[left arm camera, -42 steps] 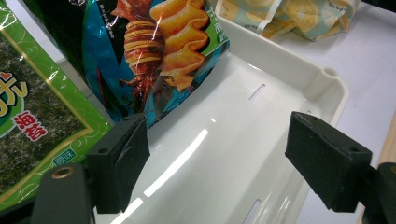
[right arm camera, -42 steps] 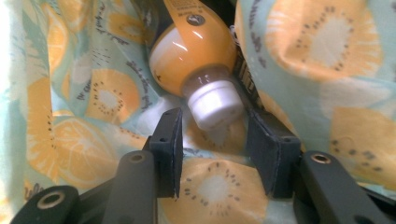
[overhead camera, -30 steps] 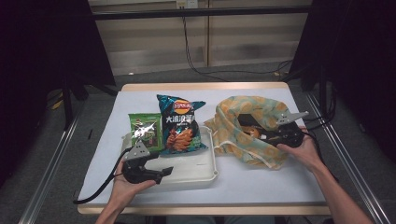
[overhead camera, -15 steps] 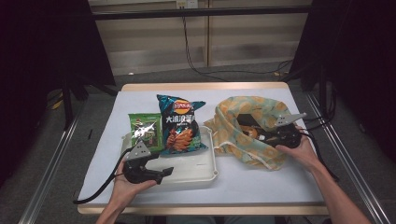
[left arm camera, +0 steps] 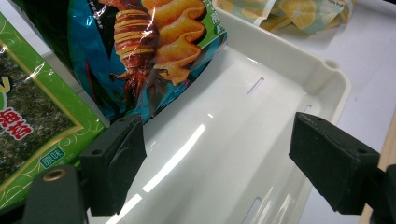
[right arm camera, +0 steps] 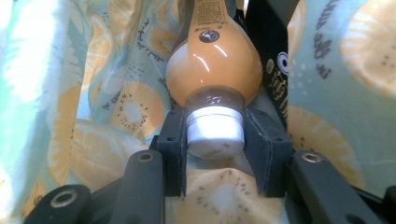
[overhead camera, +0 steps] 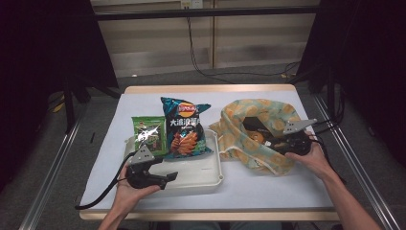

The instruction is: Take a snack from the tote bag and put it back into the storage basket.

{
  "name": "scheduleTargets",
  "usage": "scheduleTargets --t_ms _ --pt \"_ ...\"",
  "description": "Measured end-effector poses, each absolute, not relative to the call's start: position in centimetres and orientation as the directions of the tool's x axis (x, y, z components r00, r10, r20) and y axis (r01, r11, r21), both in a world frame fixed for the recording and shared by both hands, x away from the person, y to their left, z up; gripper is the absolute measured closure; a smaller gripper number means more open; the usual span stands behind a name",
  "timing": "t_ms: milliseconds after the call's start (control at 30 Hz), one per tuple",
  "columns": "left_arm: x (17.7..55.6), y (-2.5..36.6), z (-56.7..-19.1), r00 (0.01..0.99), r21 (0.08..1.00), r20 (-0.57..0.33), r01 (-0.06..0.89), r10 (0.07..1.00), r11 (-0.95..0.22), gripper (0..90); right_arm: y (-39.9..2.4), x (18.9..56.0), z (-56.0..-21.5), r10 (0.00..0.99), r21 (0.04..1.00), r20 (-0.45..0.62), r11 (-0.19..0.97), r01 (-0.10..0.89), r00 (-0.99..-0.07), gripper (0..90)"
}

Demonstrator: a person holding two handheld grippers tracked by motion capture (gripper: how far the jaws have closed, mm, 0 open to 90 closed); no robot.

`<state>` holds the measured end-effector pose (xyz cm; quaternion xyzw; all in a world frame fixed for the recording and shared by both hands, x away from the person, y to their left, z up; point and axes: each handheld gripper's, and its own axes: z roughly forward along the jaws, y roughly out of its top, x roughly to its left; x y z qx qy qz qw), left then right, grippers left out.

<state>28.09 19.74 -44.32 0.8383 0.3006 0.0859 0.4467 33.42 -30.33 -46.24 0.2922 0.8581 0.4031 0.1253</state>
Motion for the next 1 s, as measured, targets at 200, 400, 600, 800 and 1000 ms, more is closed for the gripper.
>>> scheduleTargets --t_ms 200,400,600,800,1000 --pt "28.0 19.8 -44.3 0.805 0.799 -0.120 0.426 0.581 -0.425 17.7 -30.9 33.0 -45.4 0.606 0.792 0.032 0.470 0.390 -0.795 61.0" --pt "28.0 19.8 -44.3 0.804 0.797 -0.124 0.430 0.581 -0.425 17.6 -31.1 32.8 -44.7 0.621 0.795 0.076 0.435 0.423 -0.781 61.0" --pt "28.1 19.8 -44.3 0.805 0.797 -0.126 0.429 0.579 -0.424 17.3 -31.1 32.6 -43.8 0.628 0.807 0.078 0.417 0.419 -0.774 61.0" --pt "28.0 19.7 -44.4 0.802 0.795 -0.129 0.436 0.583 -0.422 17.0 -31.3 32.3 -42.1 0.637 0.809 0.114 0.385 0.444 -0.762 61.1" --pt "28.1 19.7 -44.4 0.805 0.795 -0.129 0.433 0.579 -0.424 16.9 -31.6 31.8 -40.5 0.640 0.821 0.110 0.373 0.433 -0.760 61.2"
